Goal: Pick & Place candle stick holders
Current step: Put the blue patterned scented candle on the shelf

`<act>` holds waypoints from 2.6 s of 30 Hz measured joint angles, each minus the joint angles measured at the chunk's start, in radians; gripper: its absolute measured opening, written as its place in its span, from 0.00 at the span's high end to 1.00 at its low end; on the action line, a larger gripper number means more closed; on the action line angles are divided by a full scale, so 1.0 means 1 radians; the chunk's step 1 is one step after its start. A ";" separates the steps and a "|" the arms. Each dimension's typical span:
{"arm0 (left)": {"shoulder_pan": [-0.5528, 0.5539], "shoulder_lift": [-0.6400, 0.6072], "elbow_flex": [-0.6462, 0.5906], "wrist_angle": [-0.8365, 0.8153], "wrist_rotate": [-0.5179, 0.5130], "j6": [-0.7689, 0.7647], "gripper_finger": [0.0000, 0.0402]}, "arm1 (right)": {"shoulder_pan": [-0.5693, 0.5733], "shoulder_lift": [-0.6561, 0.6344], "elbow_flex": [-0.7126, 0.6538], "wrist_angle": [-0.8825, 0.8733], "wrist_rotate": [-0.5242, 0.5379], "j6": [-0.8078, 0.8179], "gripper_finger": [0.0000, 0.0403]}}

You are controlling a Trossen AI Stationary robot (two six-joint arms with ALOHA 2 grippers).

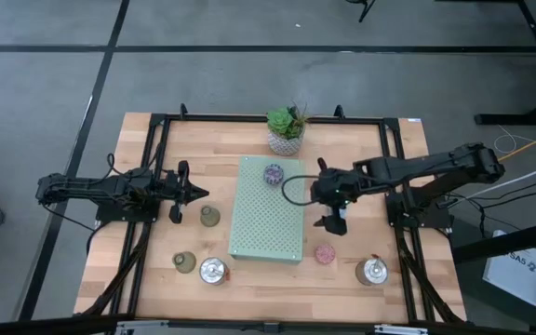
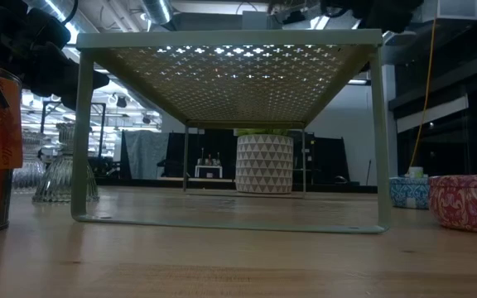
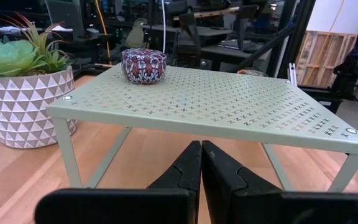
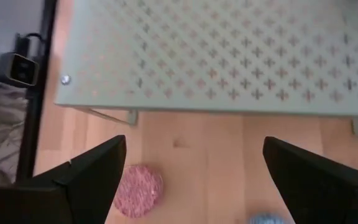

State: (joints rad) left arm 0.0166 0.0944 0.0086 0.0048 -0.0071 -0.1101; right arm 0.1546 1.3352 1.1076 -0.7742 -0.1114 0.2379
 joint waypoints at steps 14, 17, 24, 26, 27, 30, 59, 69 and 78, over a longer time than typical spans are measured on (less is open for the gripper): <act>0.000 0.000 0.000 0.000 0.000 0.000 0.98 | -0.001 -0.031 -0.025 -0.248 0.237 0.379 0.06; 0.000 0.000 0.000 0.000 0.000 0.000 0.98 | -0.012 -0.031 -0.068 -0.247 0.242 0.441 0.06; 0.000 0.000 0.000 0.000 0.000 0.000 0.98 | -0.031 -0.031 -0.161 -0.216 0.242 0.507 0.06; 0.000 0.000 0.000 0.000 0.000 0.000 0.98 | -0.031 -0.031 -0.188 -0.193 0.242 0.508 0.06; 0.000 0.000 0.000 0.000 0.000 0.000 0.98 | -0.031 -0.031 -0.202 -0.182 0.242 0.508 0.06; 0.000 0.000 0.000 0.000 0.000 0.000 0.98 | -0.031 -0.031 -0.245 -0.135 0.242 0.508 0.06; 0.000 0.000 0.000 0.000 0.000 0.000 0.98 | -0.031 0.010 -0.484 0.163 0.277 0.450 0.06; 0.000 0.000 0.000 0.000 0.000 0.000 0.98 | -0.031 0.017 -0.484 0.172 0.301 0.462 0.06; 0.000 0.000 0.000 0.000 0.000 0.000 0.98 | -0.031 0.017 -0.484 0.165 0.303 0.539 0.06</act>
State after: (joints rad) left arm 0.0170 0.0940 0.0086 0.0048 -0.0067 -0.1097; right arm 0.1234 1.3518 0.6235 -0.6093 0.1913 0.7772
